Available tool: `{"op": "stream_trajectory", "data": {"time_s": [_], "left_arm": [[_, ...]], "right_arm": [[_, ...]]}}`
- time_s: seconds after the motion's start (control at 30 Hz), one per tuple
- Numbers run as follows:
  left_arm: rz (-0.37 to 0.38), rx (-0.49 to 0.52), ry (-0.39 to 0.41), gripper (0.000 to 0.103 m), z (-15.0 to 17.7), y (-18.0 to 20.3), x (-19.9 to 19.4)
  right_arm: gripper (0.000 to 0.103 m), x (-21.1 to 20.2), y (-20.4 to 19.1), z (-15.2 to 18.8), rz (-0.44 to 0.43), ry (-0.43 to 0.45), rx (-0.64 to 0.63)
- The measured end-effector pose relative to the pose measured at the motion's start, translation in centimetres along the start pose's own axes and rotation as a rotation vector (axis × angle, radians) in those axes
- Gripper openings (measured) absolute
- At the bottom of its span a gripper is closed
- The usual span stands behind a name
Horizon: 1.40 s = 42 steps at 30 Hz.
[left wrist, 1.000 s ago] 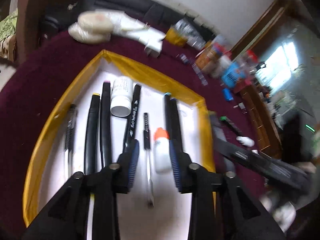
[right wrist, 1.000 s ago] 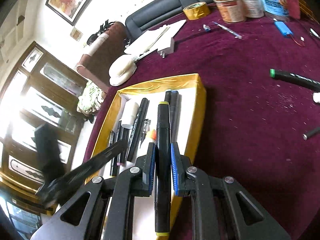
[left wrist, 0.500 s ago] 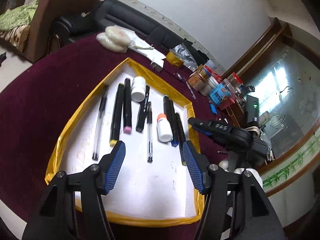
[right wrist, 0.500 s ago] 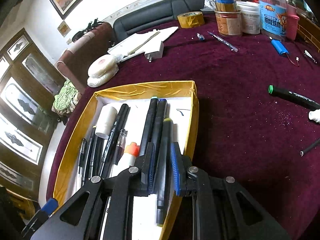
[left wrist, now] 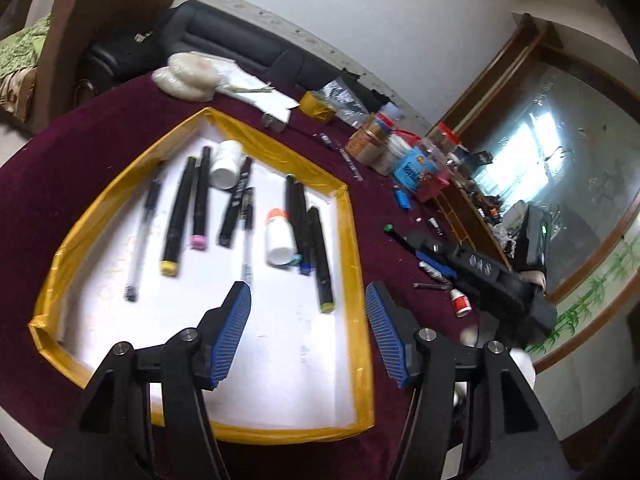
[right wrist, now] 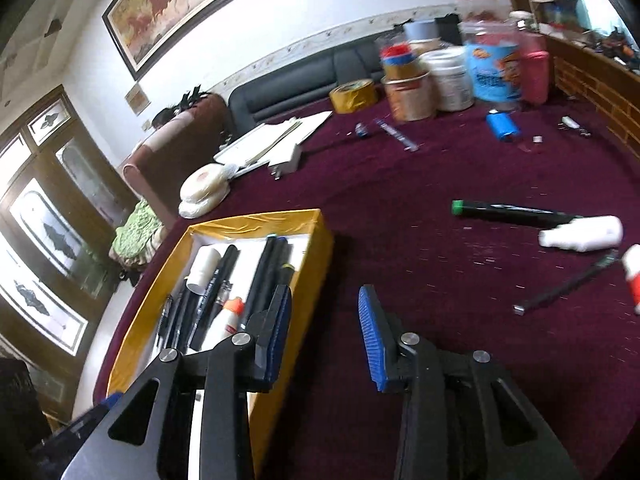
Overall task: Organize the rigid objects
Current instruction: 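Move both open tools back toward the remaining pile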
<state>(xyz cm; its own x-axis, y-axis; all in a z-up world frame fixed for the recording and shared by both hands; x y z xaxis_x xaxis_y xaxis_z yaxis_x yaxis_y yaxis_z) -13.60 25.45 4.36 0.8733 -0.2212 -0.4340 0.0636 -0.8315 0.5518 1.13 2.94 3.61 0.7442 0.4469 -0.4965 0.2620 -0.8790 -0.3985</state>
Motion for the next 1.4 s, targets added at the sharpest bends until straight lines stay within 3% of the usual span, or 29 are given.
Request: {"op": "stream_trajectory", "data": {"time_s": [0.2,0.3,0.53,0.83,0.9,1.03,1.2,1.4], "left_arm": [[0.081,0.006,0.014,0.059,0.2,2.0,0.6],[0.110,0.026,0.014,0.059,0.0,1.7,0.9],[0.155,0.010,0.017,0.059,-1.6,-2.1,0.7],[0.036,-0.007,-0.001,0.059,-2.9,-9.5,-1.8],[0.075,-0.058,-0.004,0.059,-3.2,-10.3,-2.3],[0.043,-0.013,0.025,0.059,-3.2,-9.7,-3.4],[0.056,-0.048,0.037,0.060,-2.7,-8.6,-3.4],[0.081,0.009,-0.009,0.060,-1.6,-3.3,-1.7]], "right_arm": [[0.042,-4.4,-0.2,1.1,0.021,0.067,-0.025],[0.043,-5.0,-1.7,1.2,0.036,0.096,-0.065],[0.043,-1.5,-7.5,0.6,0.015,0.081,-0.104],[0.043,3.9,-11.4,0.8,0.037,0.021,-0.169],[0.043,4.2,-11.4,1.3,0.039,0.003,-0.169],[0.043,4.8,-10.7,1.7,0.032,-0.025,-0.144],[0.043,3.4,-9.8,1.9,-0.009,-0.011,-0.155],[0.043,-0.7,-5.4,1.6,0.002,0.051,-0.166]]}}
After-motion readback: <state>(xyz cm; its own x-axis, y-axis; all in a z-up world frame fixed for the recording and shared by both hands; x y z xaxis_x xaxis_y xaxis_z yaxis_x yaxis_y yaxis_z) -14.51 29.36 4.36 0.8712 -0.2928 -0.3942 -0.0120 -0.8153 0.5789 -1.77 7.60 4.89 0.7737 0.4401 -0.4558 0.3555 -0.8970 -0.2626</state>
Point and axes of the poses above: each gripper's, at about its wrist camera, not at the fingertips, and x roughly the way its jaws point, y to its right, z to its underside, the point moved 4 cm from there along x, roughly the way its jaws point, and after that the axes turned 12 degrees about y, right-handed, at the moved point
